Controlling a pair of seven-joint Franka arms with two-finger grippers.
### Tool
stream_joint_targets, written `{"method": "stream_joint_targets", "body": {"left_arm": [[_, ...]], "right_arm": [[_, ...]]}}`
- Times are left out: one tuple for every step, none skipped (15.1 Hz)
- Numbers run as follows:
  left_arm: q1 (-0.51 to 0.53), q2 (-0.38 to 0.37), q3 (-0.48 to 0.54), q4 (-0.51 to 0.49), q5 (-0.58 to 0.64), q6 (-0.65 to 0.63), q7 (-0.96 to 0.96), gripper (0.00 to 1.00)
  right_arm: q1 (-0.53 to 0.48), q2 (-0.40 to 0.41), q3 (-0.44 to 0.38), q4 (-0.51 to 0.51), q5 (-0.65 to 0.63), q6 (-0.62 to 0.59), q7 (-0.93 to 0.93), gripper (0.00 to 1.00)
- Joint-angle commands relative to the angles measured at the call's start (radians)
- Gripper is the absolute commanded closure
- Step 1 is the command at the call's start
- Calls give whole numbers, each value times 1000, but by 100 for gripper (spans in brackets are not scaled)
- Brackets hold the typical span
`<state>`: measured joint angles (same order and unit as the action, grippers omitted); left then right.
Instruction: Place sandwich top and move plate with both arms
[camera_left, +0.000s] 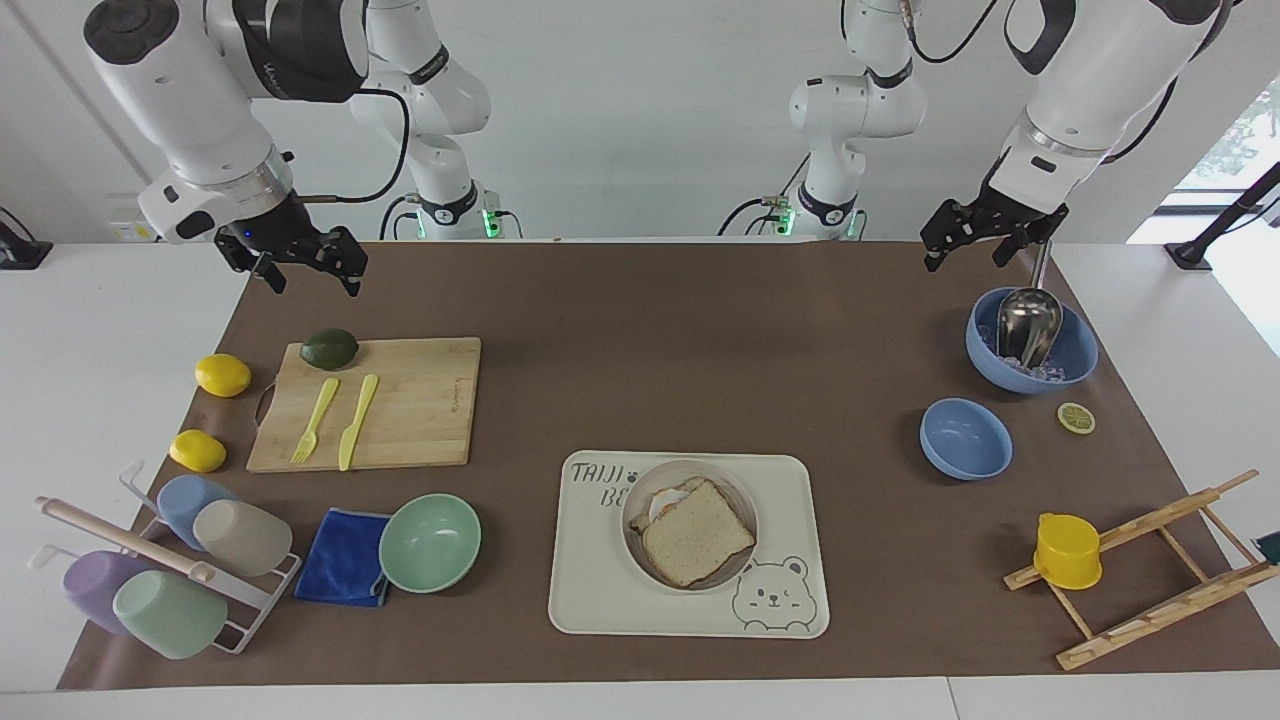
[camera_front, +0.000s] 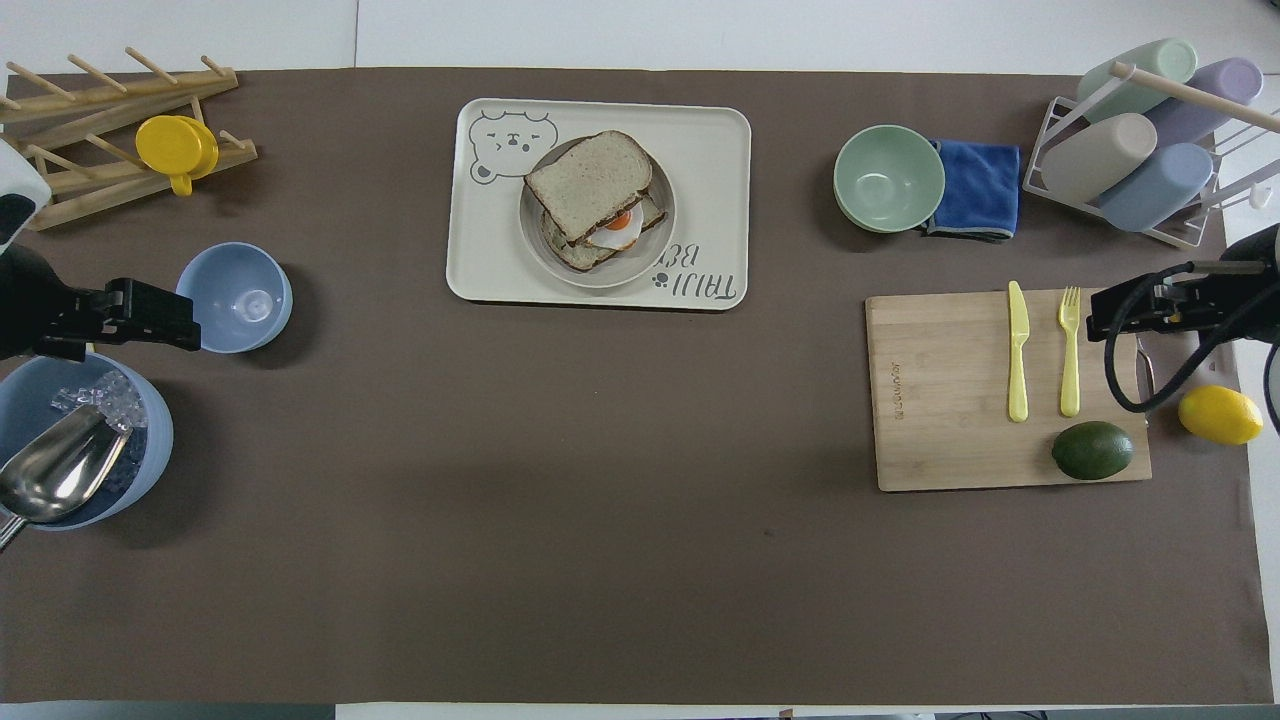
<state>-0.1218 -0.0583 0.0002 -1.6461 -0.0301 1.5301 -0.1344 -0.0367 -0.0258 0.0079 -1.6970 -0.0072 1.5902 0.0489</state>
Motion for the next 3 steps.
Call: {"method": "stream_joint_targets", "body": {"left_arm": [[-6,9,11,19,15,-15,16,0],[-4,9,11,19,15,-13,16,0],[-4,8,9,19,15,-13,16,0]], "right_arm": [[-17,-19,6,-15,21,-4,-29,0],[-17,-19,6,-15,21,-4,-29,0],[-17,-19,6,-15,21,-4,-29,0]]}}
